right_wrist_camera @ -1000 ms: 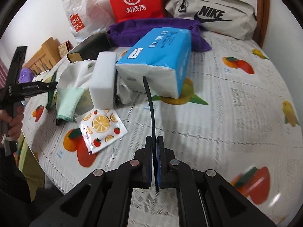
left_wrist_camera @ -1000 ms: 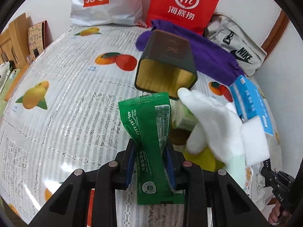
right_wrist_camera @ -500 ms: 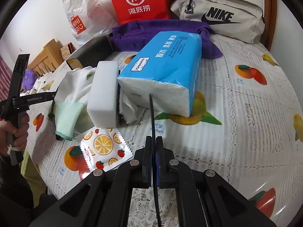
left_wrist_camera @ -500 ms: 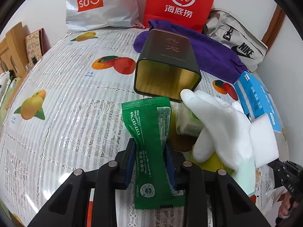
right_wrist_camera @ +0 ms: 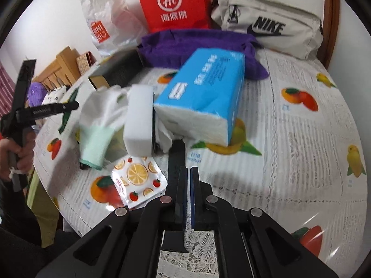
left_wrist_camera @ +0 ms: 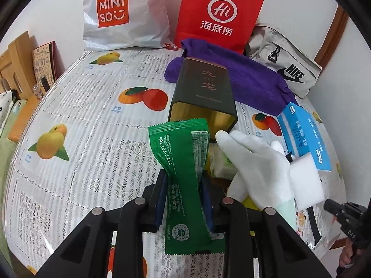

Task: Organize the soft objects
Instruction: 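Raise the green packet with the left tool while the right tool lifts the black strap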

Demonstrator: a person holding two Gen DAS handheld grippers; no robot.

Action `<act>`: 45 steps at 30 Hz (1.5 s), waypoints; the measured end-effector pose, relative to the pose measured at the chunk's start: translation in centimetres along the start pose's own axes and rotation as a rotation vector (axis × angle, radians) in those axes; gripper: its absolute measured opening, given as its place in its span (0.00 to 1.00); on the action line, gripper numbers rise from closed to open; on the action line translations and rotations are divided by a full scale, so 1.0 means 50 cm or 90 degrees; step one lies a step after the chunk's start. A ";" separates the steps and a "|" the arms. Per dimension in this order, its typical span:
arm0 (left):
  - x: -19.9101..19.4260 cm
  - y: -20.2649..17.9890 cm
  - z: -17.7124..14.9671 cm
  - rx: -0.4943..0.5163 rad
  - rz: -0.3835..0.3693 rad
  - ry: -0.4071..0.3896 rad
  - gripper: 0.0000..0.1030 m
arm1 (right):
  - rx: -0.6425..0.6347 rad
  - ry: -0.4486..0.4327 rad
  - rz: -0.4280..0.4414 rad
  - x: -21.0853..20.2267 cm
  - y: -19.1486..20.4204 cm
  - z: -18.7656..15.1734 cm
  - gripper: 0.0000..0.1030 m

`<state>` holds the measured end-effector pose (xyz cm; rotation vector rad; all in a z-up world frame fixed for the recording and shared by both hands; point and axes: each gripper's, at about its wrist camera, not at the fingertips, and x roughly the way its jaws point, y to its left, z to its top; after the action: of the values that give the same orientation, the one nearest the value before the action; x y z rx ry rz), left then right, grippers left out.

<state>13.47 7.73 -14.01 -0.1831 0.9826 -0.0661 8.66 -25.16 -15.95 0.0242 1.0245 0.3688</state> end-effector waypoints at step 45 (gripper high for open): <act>-0.018 -0.010 0.017 0.002 -0.035 -0.007 0.26 | -0.038 -0.038 -0.053 -0.067 0.044 -0.004 0.20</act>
<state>13.69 7.45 -12.74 -0.2071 0.9659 -0.1162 6.30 -24.16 -12.84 -0.0608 0.9513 0.3210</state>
